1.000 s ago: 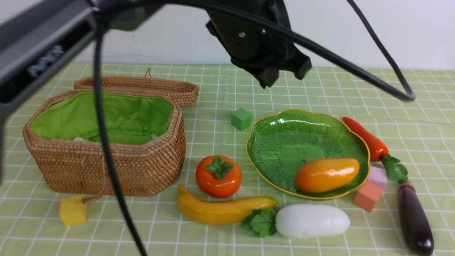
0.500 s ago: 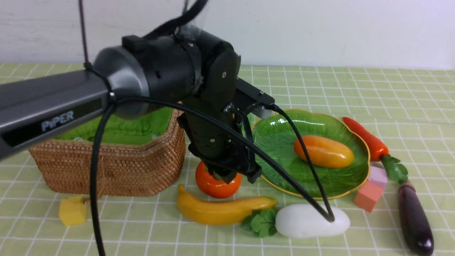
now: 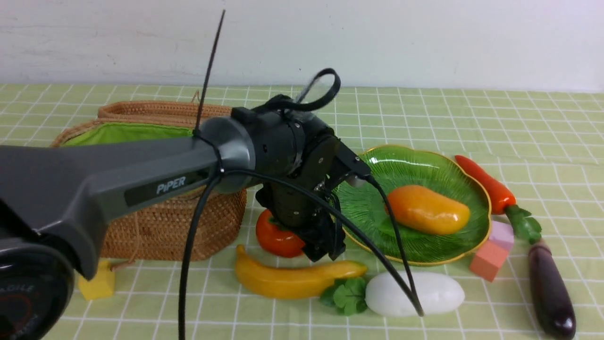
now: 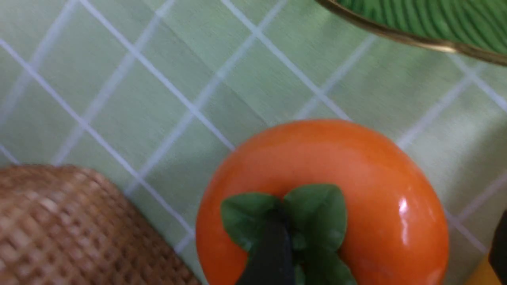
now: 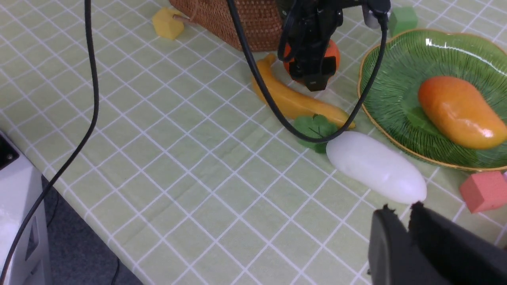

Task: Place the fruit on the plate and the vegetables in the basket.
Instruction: Grab a tomato with your left arm and place it on the plate on the right.

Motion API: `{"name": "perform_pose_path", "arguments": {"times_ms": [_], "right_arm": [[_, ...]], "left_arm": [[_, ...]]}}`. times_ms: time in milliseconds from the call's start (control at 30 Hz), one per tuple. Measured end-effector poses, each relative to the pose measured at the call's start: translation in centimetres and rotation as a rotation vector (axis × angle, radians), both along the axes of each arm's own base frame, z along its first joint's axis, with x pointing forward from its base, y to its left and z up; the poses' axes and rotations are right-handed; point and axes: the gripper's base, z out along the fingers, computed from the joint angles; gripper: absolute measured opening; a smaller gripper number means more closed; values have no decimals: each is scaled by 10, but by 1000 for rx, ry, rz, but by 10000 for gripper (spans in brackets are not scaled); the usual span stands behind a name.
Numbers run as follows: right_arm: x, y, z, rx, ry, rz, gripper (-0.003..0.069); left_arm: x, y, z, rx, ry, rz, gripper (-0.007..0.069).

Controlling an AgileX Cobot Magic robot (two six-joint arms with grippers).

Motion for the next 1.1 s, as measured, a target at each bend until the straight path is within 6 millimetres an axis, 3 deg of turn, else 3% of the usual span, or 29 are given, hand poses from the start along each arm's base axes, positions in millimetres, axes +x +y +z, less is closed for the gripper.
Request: {"name": "perform_pose_path", "arguments": {"times_ms": [233,300,667,800,933,1033,1100], "right_arm": [[-1,0,-1,-4,7,4,85],[-1,0,-2,-9,18,10,85],[-2,0,-2,-11,24,13,85],[-2,0,-2,-11,23,13,85],[-1,0,-2,-9,19,11,85],[-1,0,-1,-6,14,8,85],[-1,0,-1,-2,8,5,85]], "left_arm": [[8,1,-8,66,-57,-42,584],[11,1,-10,83,-72,-55,507],[13,2,-6,122,-80,-25,503],[13,-1,21,115,-97,3,503],[3,-13,74,-8,-190,-14,503],[-3,-26,89,-102,-233,-79,503],[-2,-39,86,-176,-258,-133,503]]}}
